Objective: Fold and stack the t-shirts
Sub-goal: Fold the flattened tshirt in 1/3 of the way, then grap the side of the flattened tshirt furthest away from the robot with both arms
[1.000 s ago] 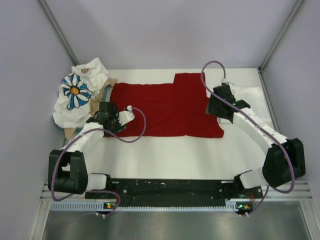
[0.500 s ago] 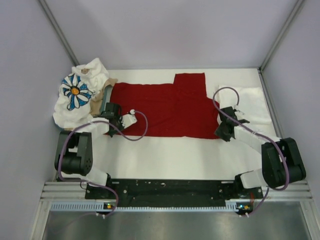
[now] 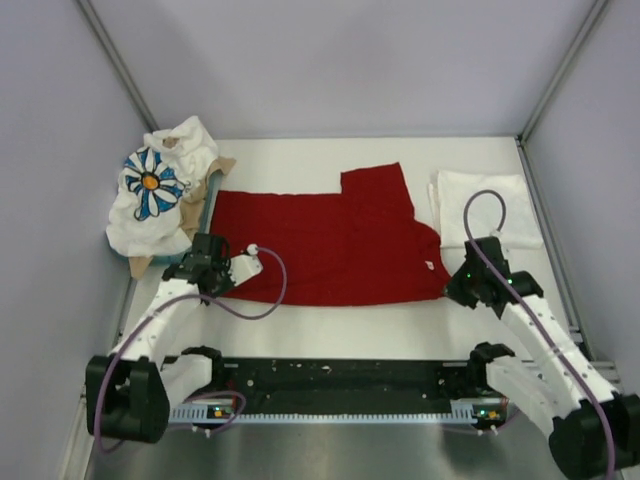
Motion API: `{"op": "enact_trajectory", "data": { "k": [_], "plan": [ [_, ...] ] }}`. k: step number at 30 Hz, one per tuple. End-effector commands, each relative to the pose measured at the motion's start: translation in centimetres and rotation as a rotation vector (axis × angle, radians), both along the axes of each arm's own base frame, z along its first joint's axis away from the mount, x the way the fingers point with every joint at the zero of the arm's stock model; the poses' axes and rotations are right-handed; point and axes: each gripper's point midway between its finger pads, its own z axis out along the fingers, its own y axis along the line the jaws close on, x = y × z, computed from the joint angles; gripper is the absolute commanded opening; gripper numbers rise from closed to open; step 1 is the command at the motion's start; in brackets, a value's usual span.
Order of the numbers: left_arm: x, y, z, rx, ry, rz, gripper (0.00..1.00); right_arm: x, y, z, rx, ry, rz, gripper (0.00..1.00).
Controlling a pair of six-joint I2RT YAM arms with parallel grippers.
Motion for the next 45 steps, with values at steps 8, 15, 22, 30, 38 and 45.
{"op": "enact_trajectory", "data": {
  "k": [8,15,22,30,38,45],
  "plan": [
    [-11.4,1.1,0.1,0.024,0.303,-0.032,0.0,-12.0,-0.9,3.6,0.108,0.243,-0.173,0.0],
    [-13.5,0.6,1.4,-0.007,0.407,-0.049,0.32,-13.8,0.2,4.1,0.188,0.269,-0.156,0.22],
    [-5.7,-1.9,9.1,-0.129,0.121,-0.046,0.58,-8.3,-1.4,10.2,0.072,-0.019,-0.083,0.86],
    [9.0,-2.4,13.3,-0.121,-0.118,0.0,0.61,9.0,3.5,18.4,-0.028,-0.419,0.348,0.9],
    [18.7,-1.8,8.8,-0.047,-0.016,0.059,0.57,23.8,4.0,11.5,-0.27,-0.193,0.486,0.72],
    [21.3,-2.2,4.2,-0.087,0.082,0.09,0.58,29.8,4.8,2.7,-0.318,-0.027,0.559,0.69]
  ]
}}
